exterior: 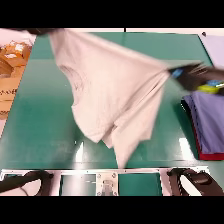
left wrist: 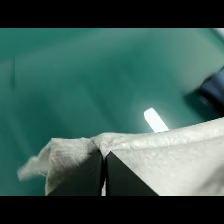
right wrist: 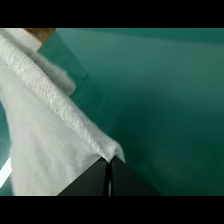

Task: Fold the shirts.

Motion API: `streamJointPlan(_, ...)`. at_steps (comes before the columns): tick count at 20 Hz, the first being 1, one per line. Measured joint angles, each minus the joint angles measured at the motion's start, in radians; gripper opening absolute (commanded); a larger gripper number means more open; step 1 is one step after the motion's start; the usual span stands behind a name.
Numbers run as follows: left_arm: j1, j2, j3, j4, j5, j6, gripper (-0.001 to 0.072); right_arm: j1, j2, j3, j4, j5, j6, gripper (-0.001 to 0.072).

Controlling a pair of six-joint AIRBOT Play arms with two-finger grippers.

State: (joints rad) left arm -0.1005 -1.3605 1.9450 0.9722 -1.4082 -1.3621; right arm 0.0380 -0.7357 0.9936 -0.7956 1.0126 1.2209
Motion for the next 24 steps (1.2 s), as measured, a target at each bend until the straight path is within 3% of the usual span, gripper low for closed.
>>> streamJointPlan(3, -0.001, -0.215, -0.01, 0.01, -0.017, 0.008, 0.0021, 0.06, -0.132, -0.193, 0.043, -0.16, -0.046, 0.0009)
streamJointPlan(4, -0.003, -0.285, -0.011, 0.006, -0.002, 0.01, 0.025, 0.082, -0.192, -0.228, 0.054, -0.22, -0.055, 0.001)
streamJointPlan(5, -0.005, -0.347, -0.013, 0.001, 0.019, 0.01, 0.0645, 0.097, -0.248, -0.244, 0.058, -0.271, -0.06, 0.0086)
streamJointPlan(6, -0.006, -0.399, -0.014, -0.005, 0.04, 0.0, 0.0702, 0.108, -0.305, -0.246, 0.067, -0.319, -0.065, 0.0264)
streamJointPlan(7, -0.004, -0.44, -0.014, -0.013, 0.066, -0.023, 0.0705, 0.113, -0.35, -0.238, 0.07, -0.344, -0.071, 0.0328)
streamJointPlan(8, 0.003, -0.468, -0.011, -0.014, 0.082, -0.04, 0.0705, 0.109, -0.386, -0.22, 0.072, -0.361, -0.073, 0.0327)
streamJointPlan(10, 0.032, -0.501, 0.009, -0.008, 0.07, -0.069, 0.0704, 0.063, -0.423, -0.167, 0.076, -0.344, -0.073, 0.0323)
streamJointPlan(12, 0.073, -0.517, 0.034, -0.002, 0.0, -0.09, 0.0703, -0.019, -0.429, -0.116, 0.077, -0.246, -0.073, 0.0175)
streamJointPlan(13, 0.092, -0.521, 0.039, 0.004, -0.04, -0.1, 0.0625, -0.064, -0.423, -0.102, 0.077, -0.19, -0.073, 0.0175)
streamJointPlan(14, 0.111, -0.525, 0.041, 0.005, -0.084, -0.109, 0.0435, -0.111, -0.412, -0.098, 0.076, -0.122, -0.073, 0.019)
streamJointPlan(16, 0.126, -0.528, 0.02, 0.004, -0.169, -0.115, 0.0408, -0.18, -0.378, -0.136, 0.076, 0.003, -0.057, 0.0191)
streamJointPlan(17, 0.126, -0.529, 0.002, -0.001, -0.204, -0.117, 0.0105, -0.202, -0.354, -0.179, 0.075, 0.06, -0.047, 0.0212)
streamJointPlan(18, 0.125, -0.529, -0.022, -0.017, -0.231, -0.119, 0.0018, -0.214, -0.328, -0.23, 0.077, 0.1, -0.029, 0.0266)
streamJointPlan(21, 0.105, -0.512, -0.113, -0.043, -0.274, -0.121, 0.0017, -0.174, -0.24, -0.44, 0.08, 0.174, 0.043, 0.0287)
streamJointPlan(24, 0.089, -0.429, -0.249, -0.053, -0.272, -0.101, 0.0018, -0.031, -0.196, -0.626, 0.121, 0.125, 0.114, 0.0288)
